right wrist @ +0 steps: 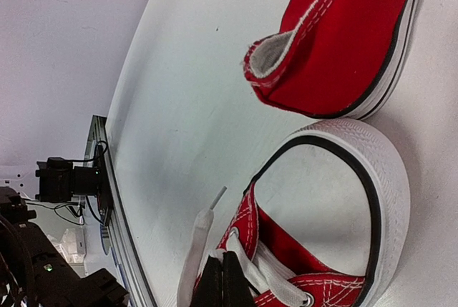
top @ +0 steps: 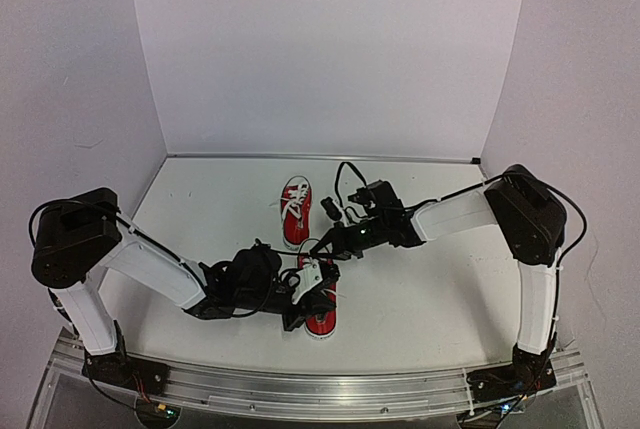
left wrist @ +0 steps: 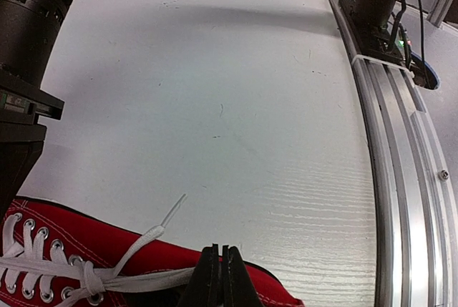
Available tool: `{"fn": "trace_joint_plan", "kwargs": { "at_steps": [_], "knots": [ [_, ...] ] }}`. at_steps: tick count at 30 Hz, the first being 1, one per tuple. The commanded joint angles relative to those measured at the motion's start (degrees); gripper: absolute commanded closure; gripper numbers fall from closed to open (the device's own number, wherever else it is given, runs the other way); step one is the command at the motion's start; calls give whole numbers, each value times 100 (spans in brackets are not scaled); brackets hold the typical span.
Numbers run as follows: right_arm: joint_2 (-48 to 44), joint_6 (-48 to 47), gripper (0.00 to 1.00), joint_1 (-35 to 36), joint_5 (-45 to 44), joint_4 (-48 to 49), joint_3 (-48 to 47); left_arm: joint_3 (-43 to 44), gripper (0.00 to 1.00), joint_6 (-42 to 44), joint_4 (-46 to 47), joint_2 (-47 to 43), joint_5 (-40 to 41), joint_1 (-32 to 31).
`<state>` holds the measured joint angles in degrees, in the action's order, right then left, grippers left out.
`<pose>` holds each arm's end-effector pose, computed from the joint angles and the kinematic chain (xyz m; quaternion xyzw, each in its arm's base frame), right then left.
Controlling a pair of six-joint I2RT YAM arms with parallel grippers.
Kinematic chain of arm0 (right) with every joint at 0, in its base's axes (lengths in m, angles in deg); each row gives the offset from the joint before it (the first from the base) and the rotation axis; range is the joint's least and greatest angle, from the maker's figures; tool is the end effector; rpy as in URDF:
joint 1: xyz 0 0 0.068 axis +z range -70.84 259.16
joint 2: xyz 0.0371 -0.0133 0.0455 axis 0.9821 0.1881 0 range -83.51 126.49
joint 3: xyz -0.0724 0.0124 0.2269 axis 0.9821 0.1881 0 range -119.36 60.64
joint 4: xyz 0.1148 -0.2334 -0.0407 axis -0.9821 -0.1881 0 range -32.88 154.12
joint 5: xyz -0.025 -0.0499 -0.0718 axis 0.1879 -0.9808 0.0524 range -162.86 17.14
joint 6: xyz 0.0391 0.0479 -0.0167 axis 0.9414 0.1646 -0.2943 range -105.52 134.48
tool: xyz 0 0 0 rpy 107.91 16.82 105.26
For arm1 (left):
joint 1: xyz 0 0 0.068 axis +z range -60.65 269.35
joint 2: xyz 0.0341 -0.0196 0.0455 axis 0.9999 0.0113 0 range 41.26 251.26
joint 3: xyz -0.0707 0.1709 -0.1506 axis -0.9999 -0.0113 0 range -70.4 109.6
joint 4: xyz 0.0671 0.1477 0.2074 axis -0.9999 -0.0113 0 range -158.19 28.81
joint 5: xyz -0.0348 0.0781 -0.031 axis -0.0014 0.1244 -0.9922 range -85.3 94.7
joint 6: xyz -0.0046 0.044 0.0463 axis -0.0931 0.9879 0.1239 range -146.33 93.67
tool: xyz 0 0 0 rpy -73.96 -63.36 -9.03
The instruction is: Tie the shoes
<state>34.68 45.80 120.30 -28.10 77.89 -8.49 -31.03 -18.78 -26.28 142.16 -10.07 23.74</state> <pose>0.2964 0.3055 0.1044 -0.2446 0.8033 0.5239 0.1428 0.1299 -0.3175 0.0946 0.5571 0.6374 -0.3485 0.4025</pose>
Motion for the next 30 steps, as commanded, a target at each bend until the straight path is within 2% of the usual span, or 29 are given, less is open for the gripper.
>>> {"fn": "trace_joint_plan", "kwargs": {
  "at_steps": [1,5,6,8,12,17,22,25,30],
  "knots": [
    [11,-86,100,-34,40,151,-248,181,98,-38,158,-22,-307,-201],
    [-163,-154,98,-29,433,120,-172,24,73,-165,107,-380,13,-121],
    [-251,-182,91,-34,498,90,-118,-16,66,-188,21,-515,31,-73],
    [-439,-277,79,-34,459,-90,-40,-170,60,-222,-188,-911,88,31],
    [-981,-592,56,-58,257,-570,134,-458,54,-182,-810,-1778,280,136],
    [-1672,-748,35,-223,194,-949,370,-944,55,-160,-1427,-2611,446,417],
    [-2062,-905,33,-300,194,-1314,757,-1103,58,163,-1942,-2733,612,550],
    [-2229,-952,34,-297,242,-1475,1122,-971,59,276,-2129,-2402,520,550],
    [-2611,-944,38,-295,262,-1551,1780,-781,64,364,-1761,-1535,179,536]
  ]
}}
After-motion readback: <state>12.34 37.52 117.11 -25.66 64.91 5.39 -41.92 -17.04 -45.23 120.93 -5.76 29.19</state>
